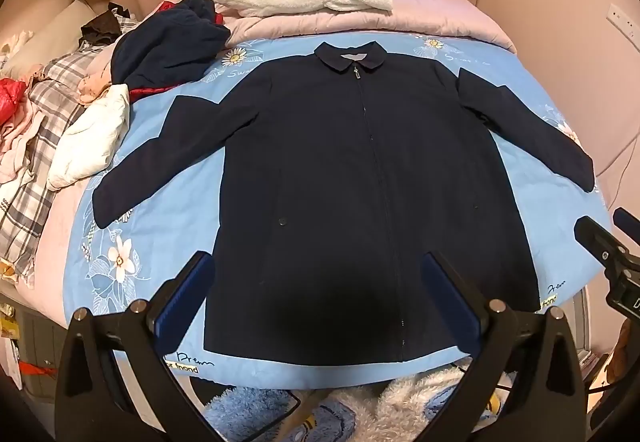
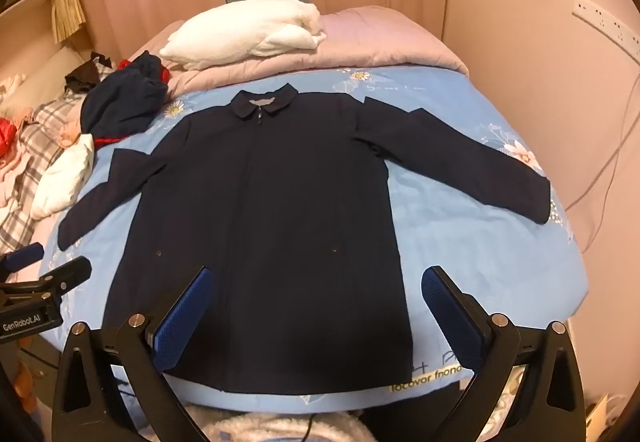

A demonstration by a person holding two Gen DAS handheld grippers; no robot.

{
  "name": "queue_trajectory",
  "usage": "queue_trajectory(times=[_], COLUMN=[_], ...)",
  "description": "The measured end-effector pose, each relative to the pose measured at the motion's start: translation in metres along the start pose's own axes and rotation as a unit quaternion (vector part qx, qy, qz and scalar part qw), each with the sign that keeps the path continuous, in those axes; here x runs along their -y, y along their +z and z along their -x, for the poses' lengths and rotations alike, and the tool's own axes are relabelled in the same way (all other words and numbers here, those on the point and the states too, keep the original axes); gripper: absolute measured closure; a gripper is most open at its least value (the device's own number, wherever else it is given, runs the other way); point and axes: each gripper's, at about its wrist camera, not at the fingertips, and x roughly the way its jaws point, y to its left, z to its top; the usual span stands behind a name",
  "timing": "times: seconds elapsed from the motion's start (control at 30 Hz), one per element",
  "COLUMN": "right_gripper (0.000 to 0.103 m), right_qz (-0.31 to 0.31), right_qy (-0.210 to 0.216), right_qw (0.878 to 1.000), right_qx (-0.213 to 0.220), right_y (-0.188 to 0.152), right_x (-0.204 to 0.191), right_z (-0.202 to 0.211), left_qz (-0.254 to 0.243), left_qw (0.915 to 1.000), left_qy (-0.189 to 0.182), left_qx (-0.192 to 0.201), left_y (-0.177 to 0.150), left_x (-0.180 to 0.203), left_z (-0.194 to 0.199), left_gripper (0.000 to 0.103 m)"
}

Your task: Fold large clothes

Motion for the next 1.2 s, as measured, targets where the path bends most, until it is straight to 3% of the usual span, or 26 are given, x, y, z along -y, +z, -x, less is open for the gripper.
queue_trajectory(times=[1.2], right_gripper=[0.0], right_qz=[-0.005], right_qy=[0.019], right_qw=[1.0], right_qx=[-0.017], right_y=[-0.0052], right_x=[-0.0003], right_z=[-0.0028], left_qz=[-0.002], left_qw=[0.9999], left_qy=[0.008], left_qx=[-0.009], left_y=[-0.009], left_x=[-0.0018], left_z=[-0.0008], left_gripper=[0.0])
